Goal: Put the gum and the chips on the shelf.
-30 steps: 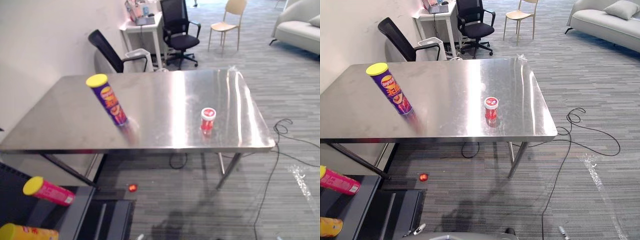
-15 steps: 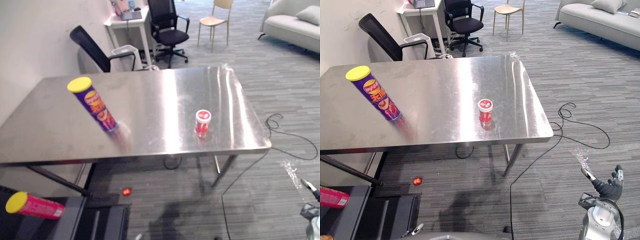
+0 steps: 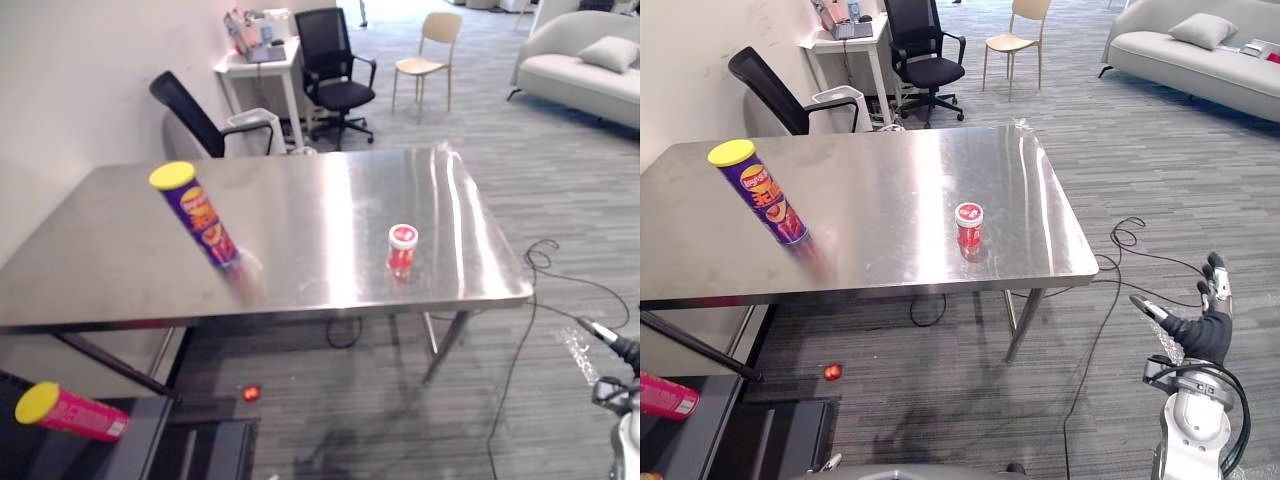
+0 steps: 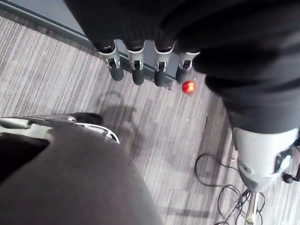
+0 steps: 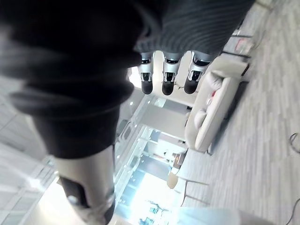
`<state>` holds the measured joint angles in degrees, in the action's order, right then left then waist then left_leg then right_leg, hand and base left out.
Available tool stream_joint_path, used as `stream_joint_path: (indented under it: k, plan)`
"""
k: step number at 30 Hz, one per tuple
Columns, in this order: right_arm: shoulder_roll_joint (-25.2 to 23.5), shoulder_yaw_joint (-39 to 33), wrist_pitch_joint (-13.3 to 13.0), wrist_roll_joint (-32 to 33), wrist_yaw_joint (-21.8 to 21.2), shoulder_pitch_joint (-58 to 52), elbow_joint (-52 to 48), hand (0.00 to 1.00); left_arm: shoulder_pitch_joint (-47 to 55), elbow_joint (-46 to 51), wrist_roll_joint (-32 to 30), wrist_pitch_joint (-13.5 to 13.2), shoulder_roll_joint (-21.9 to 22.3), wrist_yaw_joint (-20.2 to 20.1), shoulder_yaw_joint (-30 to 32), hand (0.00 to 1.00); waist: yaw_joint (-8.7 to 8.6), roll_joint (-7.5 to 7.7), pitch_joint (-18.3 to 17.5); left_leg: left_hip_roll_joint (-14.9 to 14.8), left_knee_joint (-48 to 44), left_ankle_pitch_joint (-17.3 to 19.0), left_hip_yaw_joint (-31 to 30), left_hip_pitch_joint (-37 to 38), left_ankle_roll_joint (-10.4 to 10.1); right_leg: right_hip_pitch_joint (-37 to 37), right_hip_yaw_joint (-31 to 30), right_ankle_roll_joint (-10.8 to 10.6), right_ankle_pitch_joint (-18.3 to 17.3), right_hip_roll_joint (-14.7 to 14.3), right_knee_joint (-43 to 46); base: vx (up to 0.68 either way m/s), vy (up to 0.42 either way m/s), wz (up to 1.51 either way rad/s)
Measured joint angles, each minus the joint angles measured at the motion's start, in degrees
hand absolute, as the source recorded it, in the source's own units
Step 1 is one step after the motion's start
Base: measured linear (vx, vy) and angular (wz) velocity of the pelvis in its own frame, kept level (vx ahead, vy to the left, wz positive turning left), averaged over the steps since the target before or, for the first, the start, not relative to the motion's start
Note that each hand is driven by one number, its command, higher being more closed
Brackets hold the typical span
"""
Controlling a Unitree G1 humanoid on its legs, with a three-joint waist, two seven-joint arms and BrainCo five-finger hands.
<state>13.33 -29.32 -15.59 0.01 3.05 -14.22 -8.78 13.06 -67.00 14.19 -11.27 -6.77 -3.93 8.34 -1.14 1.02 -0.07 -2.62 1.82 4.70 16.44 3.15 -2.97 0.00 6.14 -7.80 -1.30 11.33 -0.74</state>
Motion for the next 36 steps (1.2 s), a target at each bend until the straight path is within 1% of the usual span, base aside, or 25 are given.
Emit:
stream_joint_path:
  k: [2,3,5,7,8,11,14,20,22,24,28,30,31,36]
  plan:
    - [0.5,1.4,-0.5,0.0,-1.2,0.1,-2.2,0.00,0.2,0.6,0.4,0.0,-0.1,0.0,0.0,0.00,0.33,0.19,-0.2,0.0,0.0,0.0,-0.2,0.0,0.0,0.2,0.3,0.0,0.0,0.0,0.0,0.02,-0.012,0.09]
    - [1.1,2.5,-1.4,0.2,-1.3,0.1,-3.2,0.00,0.4,1.0,0.4,0.0,-0.1,-0.1,0.0,0.00,0.57,0.29,-0.2,0.0,0.0,0.0,-0.4,0.0,0.0,0.2,0.4,0.0,0.0,0.0,0.0,0.01,-0.011,0.06]
    - [1.6,3.9,-2.3,0.8,-2.1,0.7,-4.4,0.00,0.4,1.1,0.5,0.0,-0.2,-0.1,0.0,0.00,1.15,0.41,-0.3,0.0,0.0,0.0,-0.7,-0.1,0.0,0.3,0.6,0.0,0.0,0.0,0.0,0.01,-0.017,0.06]
    - [2.3,5.6,-2.4,2.3,-2.5,0.9,-4.4,0.00,0.4,1.1,0.5,0.0,-0.2,-0.1,0.0,0.00,1.19,0.76,-0.1,0.0,0.0,-0.1,-1.1,-0.2,0.0,0.4,1.1,0.0,0.0,0.0,0.0,0.00,-0.018,0.10]
    - [2.6,6.1,-2.4,2.6,-2.6,1.0,-4.4,0.00,0.4,1.1,0.5,0.0,-0.2,-0.1,0.0,0.00,1.21,0.65,-0.2,0.0,0.0,-0.1,-1.3,-0.3,0.0,0.4,1.2,0.0,0.0,0.1,0.0,-0.01,-0.015,0.12]
    - [2.8,8.9,-2.3,2.8,-3.1,2.4,-4.2,0.00,0.5,1.2,0.5,0.0,-0.2,0.0,0.0,0.00,1.22,0.83,-0.1,0.0,-0.1,-0.4,-1.7,-0.9,0.1,0.1,1.7,0.0,0.0,0.1,0.0,-0.01,-0.019,0.08]
    - [4.4,11.4,-2.3,2.8,-3.2,4.5,-3.5,0.00,0.6,1.3,0.5,0.0,-0.2,0.1,-0.1,0.00,1.44,0.87,0.0,0.0,-0.1,-0.6,-2.2,-1.1,0.0,0.2,2.2,0.0,0.0,0.1,0.0,-0.02,-0.020,0.08]
    - [5.0,14.4,-1.8,2.7,-2.1,10.3,3.9,0.00,0.7,1.4,0.3,0.1,-0.5,0.5,-0.3,0.00,1.76,1.10,0.6,0.3,0.0,-1.2,-3.2,-2.1,0.1,-0.2,3.1,0.0,0.0,0.1,0.0,-0.02,-0.012,0.09]
    - [5.0,14.8,-1.3,2.7,-1.5,12.2,5.9,0.00,0.6,1.6,0.3,0.1,-0.5,1.0,-0.5,0.00,2.78,0.81,0.8,0.3,0.0,-1.3,-3.3,-2.3,0.1,-0.4,3.2,0.0,0.0,0.1,0.1,0.00,0.000,0.00]
    - [5.0,15.3,-1.2,2.7,-0.4,14.3,8.2,0.00,0.6,1.7,0.3,0.1,-0.6,1.2,-0.8,0.00,2.85,0.80,0.9,0.4,0.0,-1.5,-3.7,-2.8,0.2,-0.6,3.5,0.0,0.0,0.1,0.1,0.00,-0.012,0.10]
    - [5.0,17.0,-0.9,2.6,1.7,19.6,13.9,0.00,0.5,2.1,0.3,0.1,-0.7,1.4,-1.2,0.00,3.01,0.96,2.7,0.6,0.1,-1.8,-4.6,-3.1,0.3,-0.5,4.3,0.0,0.0,0.2,0.1,-0.01,-0.012,0.11]
    - [5.0,17.6,-0.6,2.5,1.9,21.5,16.1,0.00,0.5,2.1,0.3,0.2,-0.7,1.5,-1.2,0.00,3.19,0.90,2.9,0.7,0.1,-1.8,-4.7,-3.3,0.3,-0.5,4.4,0.0,0.0,0.3,0.1,0.00,-0.007,0.05]
    - [5.0,18.2,0.1,2.4,2.2,22.7,17.0,0.00,0.5,2.1,0.3,0.2,-0.7,1.5,-1.2,0.00,3.46,0.81,3.1,0.8,0.2,-1.8,-4.8,-3.3,0.4,-0.6,4.4,0.0,0.0,0.3,0.1,0.01,-0.002,0.04]
    - [4.8,19.7,0.9,2.3,3.9,25.9,19.4,0.00,0.2,2.1,0.3,0.2,-0.7,1.7,-1.3,0.00,3.73,0.72,4.4,1.0,0.2,-2.0,-5.2,-3.9,0.6,-0.8,4.8,0.0,0.0,0.5,0.1,0.00,-0.004,0.04]
